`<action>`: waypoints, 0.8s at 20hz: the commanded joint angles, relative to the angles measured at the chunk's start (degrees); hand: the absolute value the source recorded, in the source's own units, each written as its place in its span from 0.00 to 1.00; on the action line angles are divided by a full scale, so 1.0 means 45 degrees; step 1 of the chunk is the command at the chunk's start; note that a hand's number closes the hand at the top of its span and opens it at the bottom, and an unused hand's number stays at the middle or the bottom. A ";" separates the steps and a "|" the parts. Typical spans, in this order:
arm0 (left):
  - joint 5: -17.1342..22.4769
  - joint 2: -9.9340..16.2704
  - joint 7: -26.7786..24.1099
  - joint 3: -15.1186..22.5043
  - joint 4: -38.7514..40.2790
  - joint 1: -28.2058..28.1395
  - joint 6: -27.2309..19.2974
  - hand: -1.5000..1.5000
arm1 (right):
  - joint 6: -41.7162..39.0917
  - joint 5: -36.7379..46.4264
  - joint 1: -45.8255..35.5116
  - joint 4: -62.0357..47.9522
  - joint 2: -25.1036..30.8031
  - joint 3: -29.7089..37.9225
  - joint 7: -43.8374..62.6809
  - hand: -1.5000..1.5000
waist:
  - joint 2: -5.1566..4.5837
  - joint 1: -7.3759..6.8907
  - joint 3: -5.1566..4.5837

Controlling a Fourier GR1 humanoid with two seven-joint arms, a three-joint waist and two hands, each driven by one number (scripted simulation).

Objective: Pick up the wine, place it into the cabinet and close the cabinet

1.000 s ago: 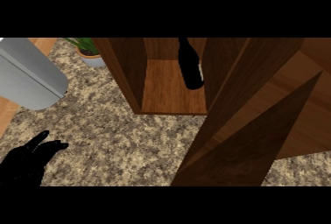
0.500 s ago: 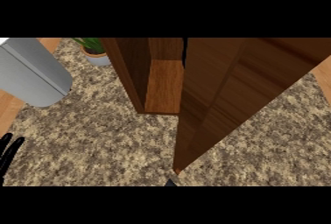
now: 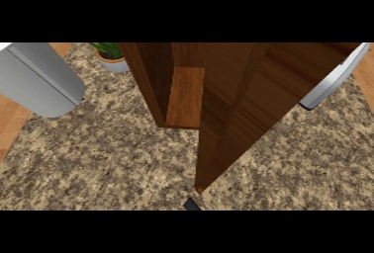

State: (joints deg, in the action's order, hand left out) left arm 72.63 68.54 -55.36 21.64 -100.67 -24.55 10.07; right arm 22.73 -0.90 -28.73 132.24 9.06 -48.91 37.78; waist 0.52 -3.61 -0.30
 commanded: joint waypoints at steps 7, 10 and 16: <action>0.0383 0.0639 -0.0249 -0.1429 0.1049 -0.1278 0.2356 0.00 | 0.1517 -0.0939 -0.5168 -0.5585 -0.1981 0.2677 -0.0418 1.00 | -0.0099 -0.0097 0.0043; 0.0150 0.0427 -0.0268 -0.1718 0.1017 -0.1480 0.2374 0.00 | 0.0041 -0.2194 -0.5886 -0.7238 -0.1998 0.4333 -0.1186 1.00 | -0.0159 0.0021 0.0058; 0.0368 0.0360 0.0401 -0.2570 0.1502 -0.1293 0.2906 0.00 | -0.1505 -0.3647 -0.8298 -1.0750 -0.2010 0.5660 -0.2630 1.00 | -0.0223 0.0073 0.0044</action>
State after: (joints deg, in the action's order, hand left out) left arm 73.42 70.39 -52.65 12.16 -95.45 -31.29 18.33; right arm 19.97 -13.55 -59.16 93.20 0.25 -27.61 29.12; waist -0.25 -3.64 -0.07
